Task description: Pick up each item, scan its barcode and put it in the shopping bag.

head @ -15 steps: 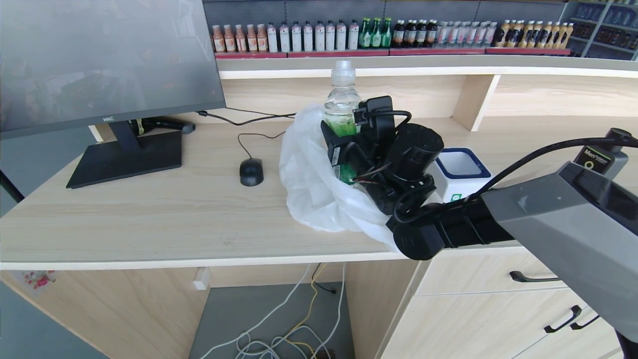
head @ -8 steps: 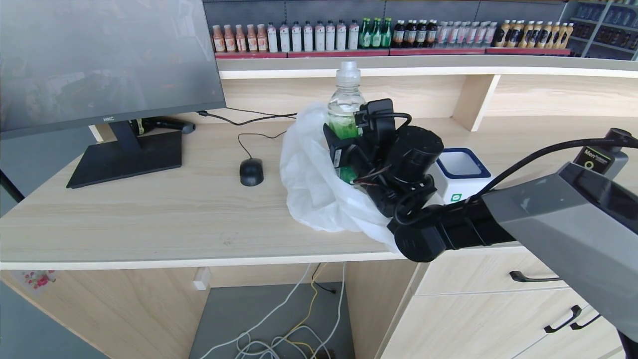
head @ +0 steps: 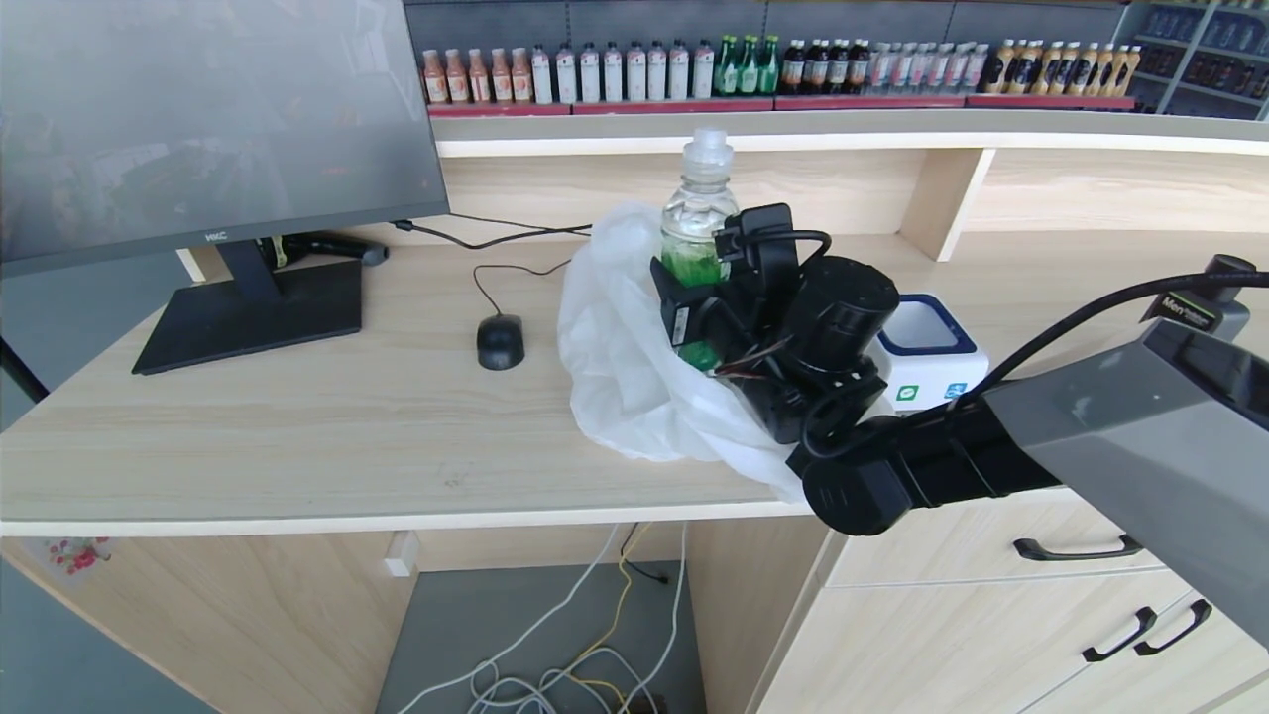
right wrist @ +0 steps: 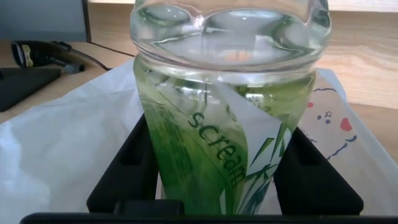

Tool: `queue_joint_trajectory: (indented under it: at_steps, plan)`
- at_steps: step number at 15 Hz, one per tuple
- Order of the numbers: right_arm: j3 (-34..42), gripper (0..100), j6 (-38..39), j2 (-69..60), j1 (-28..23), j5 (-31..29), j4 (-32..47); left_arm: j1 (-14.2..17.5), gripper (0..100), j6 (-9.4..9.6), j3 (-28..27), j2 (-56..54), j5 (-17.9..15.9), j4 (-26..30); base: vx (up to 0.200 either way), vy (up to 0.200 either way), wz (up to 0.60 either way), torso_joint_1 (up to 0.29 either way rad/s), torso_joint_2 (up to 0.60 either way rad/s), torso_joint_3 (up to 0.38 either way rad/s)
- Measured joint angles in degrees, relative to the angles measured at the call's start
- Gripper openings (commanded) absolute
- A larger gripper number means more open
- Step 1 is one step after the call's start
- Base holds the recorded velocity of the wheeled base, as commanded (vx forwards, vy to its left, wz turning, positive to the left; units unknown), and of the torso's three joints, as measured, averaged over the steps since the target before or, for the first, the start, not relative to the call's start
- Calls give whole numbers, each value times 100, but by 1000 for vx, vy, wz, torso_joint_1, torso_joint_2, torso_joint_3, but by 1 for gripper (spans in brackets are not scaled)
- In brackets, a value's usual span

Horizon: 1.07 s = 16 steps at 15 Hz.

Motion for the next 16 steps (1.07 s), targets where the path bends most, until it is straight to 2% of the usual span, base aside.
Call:
queue_joint_trajectory:
  at_steps: [2,3,10,16]
  plan:
    - [20,0,13,-24,-4,0,0,0,100,0,0,-2,0,0,0,0,0,0,0,0]
    - [20,100,18,-28,-1,0,-1,0,100,0,0,-2,0,0,0,0,0,0,0,0]
    - [107,100,38,-190,2,16,-17,0,100,0,0,0,0,0,0,0,0,0,0,0]
    - [824,100,35,-739,13,32,-263,0,100,0,0,0,0,0,0,0,0,0,0,0]
